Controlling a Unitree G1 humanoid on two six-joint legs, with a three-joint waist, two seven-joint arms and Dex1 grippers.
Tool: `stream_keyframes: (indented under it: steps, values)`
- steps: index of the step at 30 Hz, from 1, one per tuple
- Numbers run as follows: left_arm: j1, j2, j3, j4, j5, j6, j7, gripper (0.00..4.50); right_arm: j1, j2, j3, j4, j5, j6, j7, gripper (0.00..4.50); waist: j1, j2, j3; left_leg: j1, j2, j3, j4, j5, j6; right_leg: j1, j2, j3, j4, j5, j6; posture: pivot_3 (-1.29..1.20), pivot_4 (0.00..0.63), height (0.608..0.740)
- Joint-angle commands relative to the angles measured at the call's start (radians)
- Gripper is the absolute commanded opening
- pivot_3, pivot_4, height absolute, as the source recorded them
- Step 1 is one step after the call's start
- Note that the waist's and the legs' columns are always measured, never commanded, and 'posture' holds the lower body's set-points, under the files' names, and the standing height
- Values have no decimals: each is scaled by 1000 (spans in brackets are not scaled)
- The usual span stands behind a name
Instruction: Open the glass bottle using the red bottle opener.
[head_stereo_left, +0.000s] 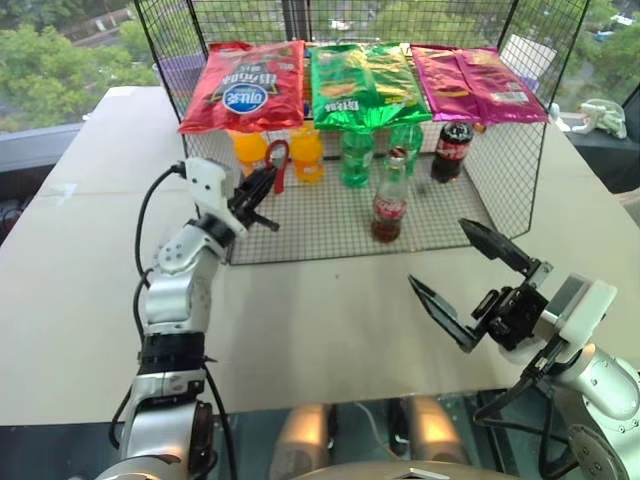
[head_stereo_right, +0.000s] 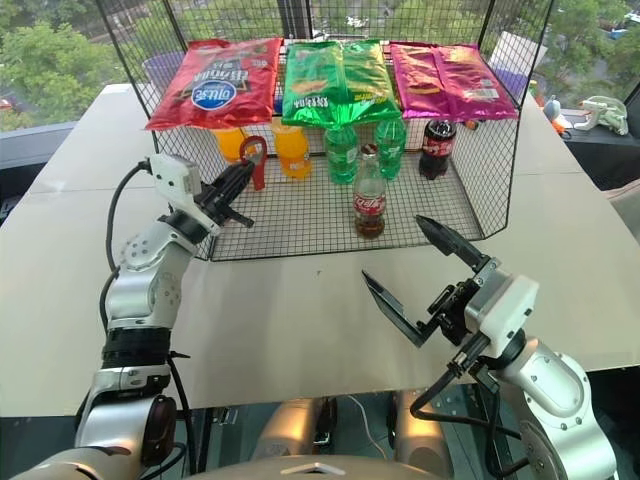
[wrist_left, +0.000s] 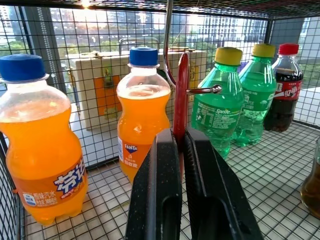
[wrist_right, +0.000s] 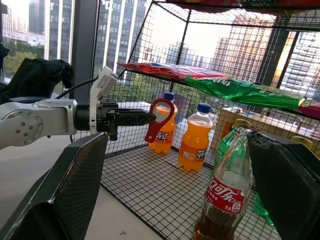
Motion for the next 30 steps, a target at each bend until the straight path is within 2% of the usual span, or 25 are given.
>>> stream_keyframes:
  steps: [1, 30]
  values:
    - [-2, 17, 13, -52, -31, -1, -30, 19, -7, -8, -23, -37, 16, 2, -6, 4500, 0, 0, 0, 0, 0, 0, 0, 0, 0, 0, 0, 0, 0, 0, 0, 0, 150, 740]
    - [12, 53, 22, -68, -90, 43, -110, 19, -20, -18, -7, -28, 23, 12, 23, 4500, 1, 0, 0, 0, 0, 0, 0, 0, 0, 0, 0, 0, 0, 0, 0, 0, 150, 740]
